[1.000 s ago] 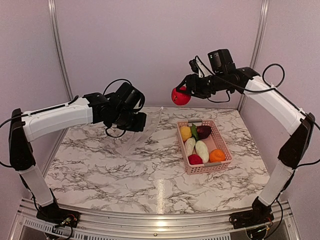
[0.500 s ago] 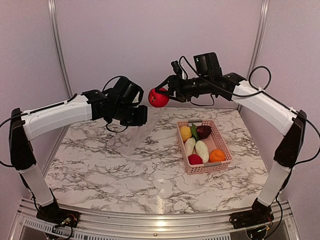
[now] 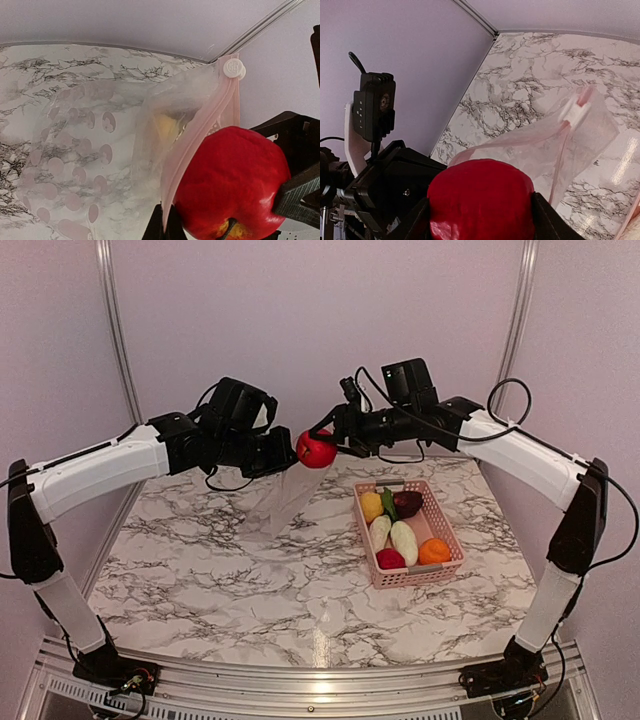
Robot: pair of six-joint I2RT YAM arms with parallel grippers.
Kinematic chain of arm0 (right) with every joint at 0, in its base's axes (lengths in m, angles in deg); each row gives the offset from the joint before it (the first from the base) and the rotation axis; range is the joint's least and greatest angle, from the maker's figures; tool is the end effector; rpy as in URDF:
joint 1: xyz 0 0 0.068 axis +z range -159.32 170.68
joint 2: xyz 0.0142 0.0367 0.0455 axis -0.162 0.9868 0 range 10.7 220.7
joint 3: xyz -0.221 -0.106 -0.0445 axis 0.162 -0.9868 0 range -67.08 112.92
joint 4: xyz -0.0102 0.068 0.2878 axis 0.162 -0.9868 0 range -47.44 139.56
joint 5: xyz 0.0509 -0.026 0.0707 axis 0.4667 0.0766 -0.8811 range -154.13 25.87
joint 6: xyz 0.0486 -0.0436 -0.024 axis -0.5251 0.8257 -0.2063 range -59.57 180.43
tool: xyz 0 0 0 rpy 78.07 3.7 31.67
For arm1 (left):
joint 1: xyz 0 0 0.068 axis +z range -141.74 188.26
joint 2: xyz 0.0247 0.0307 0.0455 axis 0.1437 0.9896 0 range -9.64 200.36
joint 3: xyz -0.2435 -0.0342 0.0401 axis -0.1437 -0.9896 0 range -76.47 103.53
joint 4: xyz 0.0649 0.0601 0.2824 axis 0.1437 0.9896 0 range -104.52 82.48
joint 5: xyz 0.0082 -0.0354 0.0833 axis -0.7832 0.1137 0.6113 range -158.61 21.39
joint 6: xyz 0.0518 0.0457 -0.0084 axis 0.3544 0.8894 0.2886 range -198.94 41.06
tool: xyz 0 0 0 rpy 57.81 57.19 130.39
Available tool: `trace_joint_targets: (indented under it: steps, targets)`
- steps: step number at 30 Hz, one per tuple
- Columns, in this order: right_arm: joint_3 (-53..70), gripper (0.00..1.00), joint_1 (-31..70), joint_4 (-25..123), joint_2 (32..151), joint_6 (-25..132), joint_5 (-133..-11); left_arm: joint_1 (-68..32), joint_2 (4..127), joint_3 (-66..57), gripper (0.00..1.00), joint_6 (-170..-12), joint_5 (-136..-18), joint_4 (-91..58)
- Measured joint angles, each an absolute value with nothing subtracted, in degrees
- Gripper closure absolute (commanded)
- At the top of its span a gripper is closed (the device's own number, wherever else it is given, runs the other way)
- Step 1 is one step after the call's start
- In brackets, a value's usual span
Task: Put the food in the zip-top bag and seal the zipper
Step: Place the fake fruit in the zipper food storage bag.
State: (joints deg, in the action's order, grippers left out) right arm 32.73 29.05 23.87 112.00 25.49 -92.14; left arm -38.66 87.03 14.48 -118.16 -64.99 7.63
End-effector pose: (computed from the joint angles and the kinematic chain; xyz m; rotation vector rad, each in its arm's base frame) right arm 0.3442 0.3064 0.3444 -0.4038 2.2065 1.2522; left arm 0.3094 -0.3257 0.3220 0.1045 2.1684 -0.8429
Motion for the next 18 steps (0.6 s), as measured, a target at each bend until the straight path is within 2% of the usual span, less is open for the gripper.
trace_joint_targets:
  steps: [12,13,15,17,18]
  targets:
    - [38.63,0.57,29.11,15.58,115.30,27.72,-85.50,-38.00,86.35,14.72,1.00,-120.30,-66.26,6.39]
    - [39.63,0.54,29.16,14.58,115.89,27.99,-84.67,-37.98,86.35,14.77,1.00,-120.32,-66.37,6.37]
    - [41.51,0.41,29.27,12.87,117.07,28.60,-83.60,-37.85,86.35,15.01,1.00,-120.34,-66.50,6.39]
    - [43.37,0.17,29.46,11.41,118.27,29.25,-83.23,-37.67,86.35,15.34,1.00,-120.34,-66.57,6.37]
    - [44.40,0.11,29.64,10.82,118.90,29.49,-83.27,-37.56,86.35,15.42,1.00,-120.32,-66.61,6.32]
